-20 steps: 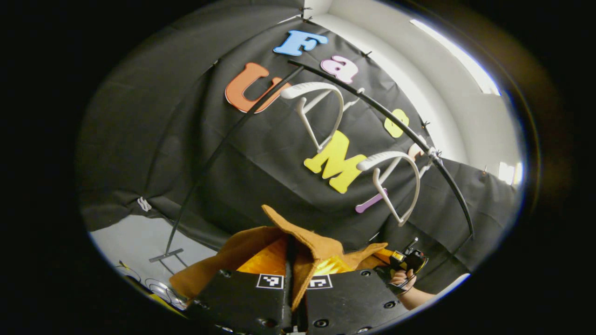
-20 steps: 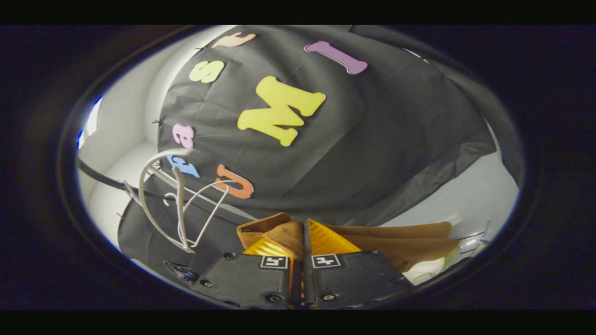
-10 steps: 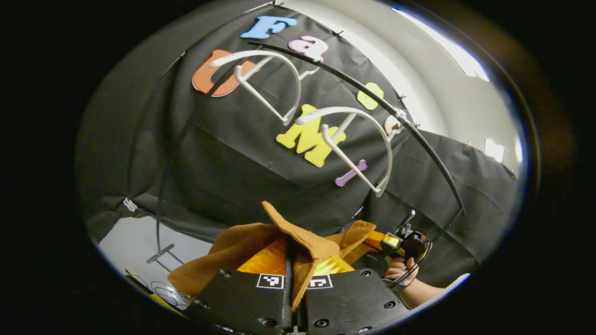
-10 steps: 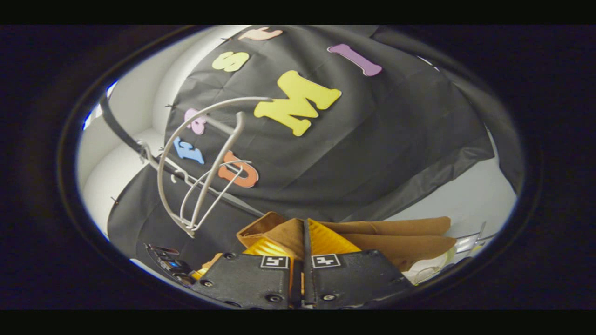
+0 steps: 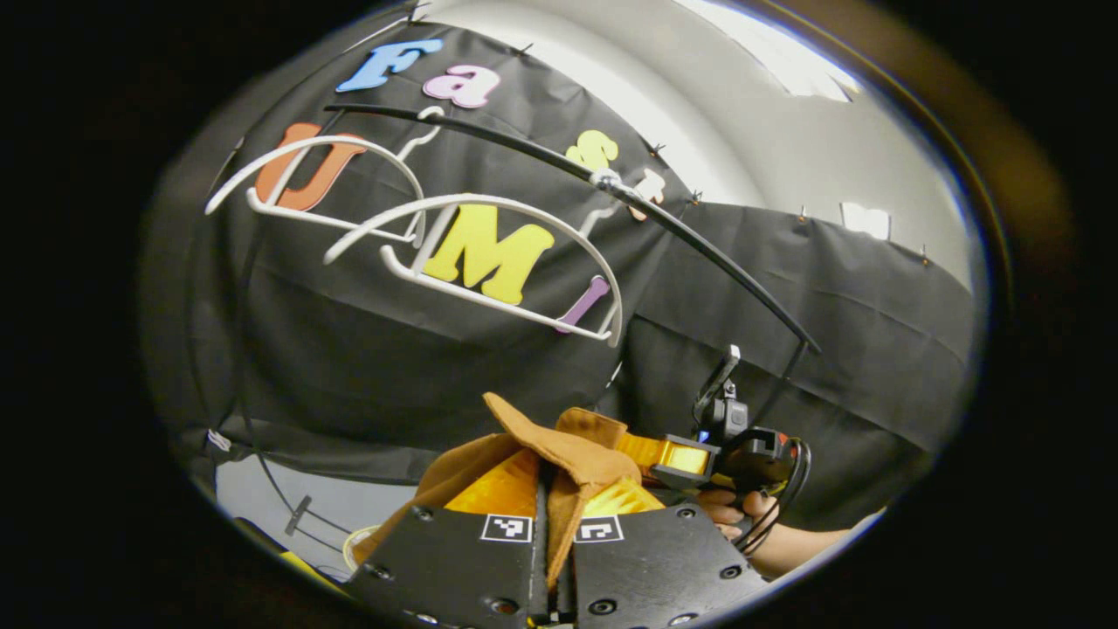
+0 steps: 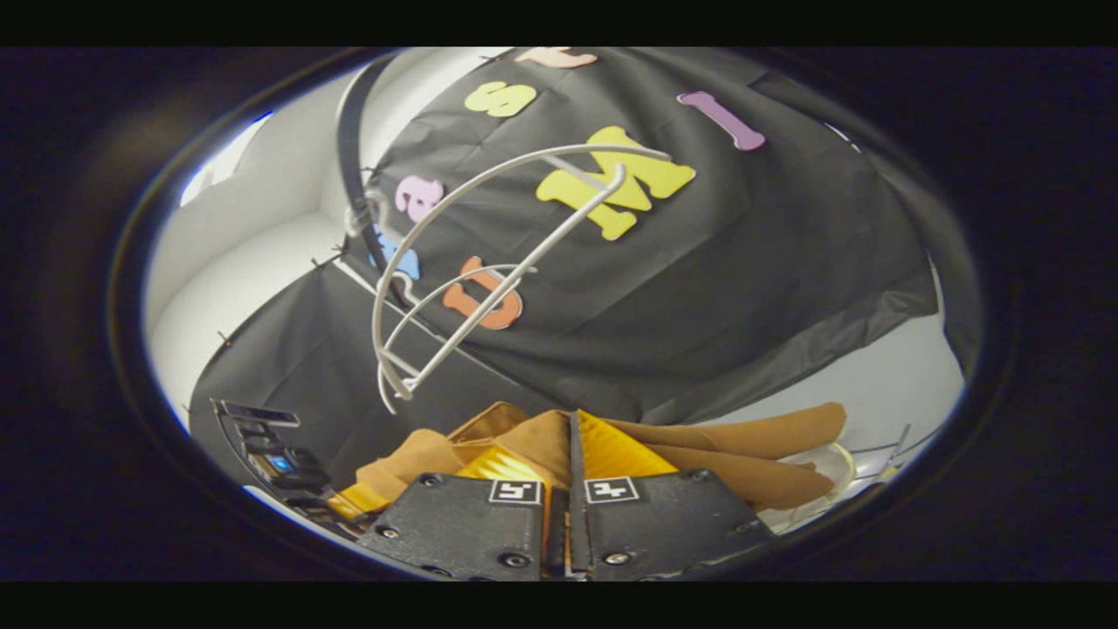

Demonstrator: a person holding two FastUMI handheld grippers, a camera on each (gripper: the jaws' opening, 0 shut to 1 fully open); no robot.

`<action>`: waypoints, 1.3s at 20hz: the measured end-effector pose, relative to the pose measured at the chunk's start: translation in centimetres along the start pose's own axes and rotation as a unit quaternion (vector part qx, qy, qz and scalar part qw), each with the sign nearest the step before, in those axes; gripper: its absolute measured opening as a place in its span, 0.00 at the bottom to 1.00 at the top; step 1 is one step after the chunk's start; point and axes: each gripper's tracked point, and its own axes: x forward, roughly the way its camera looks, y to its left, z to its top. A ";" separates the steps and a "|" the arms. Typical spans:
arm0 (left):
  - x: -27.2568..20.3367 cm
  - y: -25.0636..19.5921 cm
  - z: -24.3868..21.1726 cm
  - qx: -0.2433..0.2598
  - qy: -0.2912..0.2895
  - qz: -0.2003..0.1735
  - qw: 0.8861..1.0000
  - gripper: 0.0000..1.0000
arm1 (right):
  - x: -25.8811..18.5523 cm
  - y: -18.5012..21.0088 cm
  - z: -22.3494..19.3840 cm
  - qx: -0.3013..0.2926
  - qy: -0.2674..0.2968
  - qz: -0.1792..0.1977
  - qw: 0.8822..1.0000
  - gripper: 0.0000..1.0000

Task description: Grasp the clothes on the hanger with both hands and then place them into the laundry hamper below.

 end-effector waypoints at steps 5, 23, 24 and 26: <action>0.4 -0.2 -1.1 0.025 0.005 0.024 0.999 0.10 | -0.6 -0.4 -1.5 -0.049 0.007 -0.023 0.999 0.08; 3.2 9.3 -16.1 -0.010 0.145 0.195 0.970 0.03 | 4.3 -14.8 -10.5 -0.028 0.135 -0.173 0.975 0.02; 3.4 9.7 -16.7 -0.012 0.153 0.202 0.967 0.03 | 4.7 -15.7 -10.8 -0.022 0.140 -0.182 0.973 0.05; 4.0 10.5 -17.8 -0.028 0.168 0.219 0.961 0.03 | 5.9 -17.2 -11.7 -0.019 0.156 -0.200 0.967 0.03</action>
